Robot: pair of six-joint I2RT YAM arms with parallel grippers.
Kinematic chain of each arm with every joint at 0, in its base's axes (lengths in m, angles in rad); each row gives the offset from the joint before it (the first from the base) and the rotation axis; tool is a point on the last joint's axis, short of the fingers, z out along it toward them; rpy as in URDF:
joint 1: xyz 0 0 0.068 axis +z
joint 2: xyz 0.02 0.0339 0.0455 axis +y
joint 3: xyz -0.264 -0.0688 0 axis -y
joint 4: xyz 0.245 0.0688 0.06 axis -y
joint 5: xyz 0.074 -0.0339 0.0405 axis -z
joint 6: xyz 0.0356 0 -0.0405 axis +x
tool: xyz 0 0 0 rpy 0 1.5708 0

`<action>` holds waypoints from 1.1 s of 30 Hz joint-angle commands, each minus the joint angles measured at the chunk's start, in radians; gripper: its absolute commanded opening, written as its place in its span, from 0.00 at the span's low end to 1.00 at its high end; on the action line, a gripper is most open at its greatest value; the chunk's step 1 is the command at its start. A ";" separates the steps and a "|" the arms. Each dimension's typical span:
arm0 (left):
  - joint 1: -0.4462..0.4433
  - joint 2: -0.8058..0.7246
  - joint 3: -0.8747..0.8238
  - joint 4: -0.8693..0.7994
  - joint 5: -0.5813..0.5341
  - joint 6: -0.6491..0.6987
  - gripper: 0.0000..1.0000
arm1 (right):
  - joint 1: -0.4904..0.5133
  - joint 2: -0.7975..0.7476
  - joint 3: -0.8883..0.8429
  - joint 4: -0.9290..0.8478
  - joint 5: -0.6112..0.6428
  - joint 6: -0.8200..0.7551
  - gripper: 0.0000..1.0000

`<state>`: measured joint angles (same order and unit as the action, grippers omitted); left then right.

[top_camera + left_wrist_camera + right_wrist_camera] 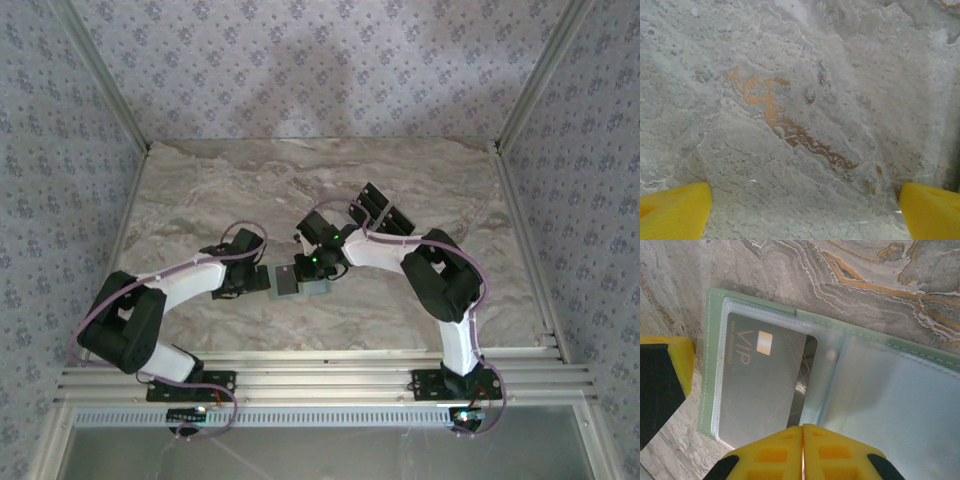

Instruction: Put the credit cards into the card holder

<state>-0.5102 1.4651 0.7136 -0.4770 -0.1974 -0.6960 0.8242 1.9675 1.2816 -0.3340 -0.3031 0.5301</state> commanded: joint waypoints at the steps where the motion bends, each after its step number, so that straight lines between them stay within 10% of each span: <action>1: 0.002 0.014 -0.011 0.012 0.010 0.003 0.97 | 0.011 0.028 0.028 -0.026 -0.009 -0.014 0.10; 33: -0.007 0.060 -0.054 0.072 0.030 -0.007 0.96 | 0.049 0.099 0.098 -0.014 -0.087 0.021 0.10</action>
<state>-0.5125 1.4738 0.7055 -0.4587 -0.2016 -0.6971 0.8562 2.0388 1.3472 -0.3454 -0.3447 0.5346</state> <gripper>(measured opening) 0.966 0.098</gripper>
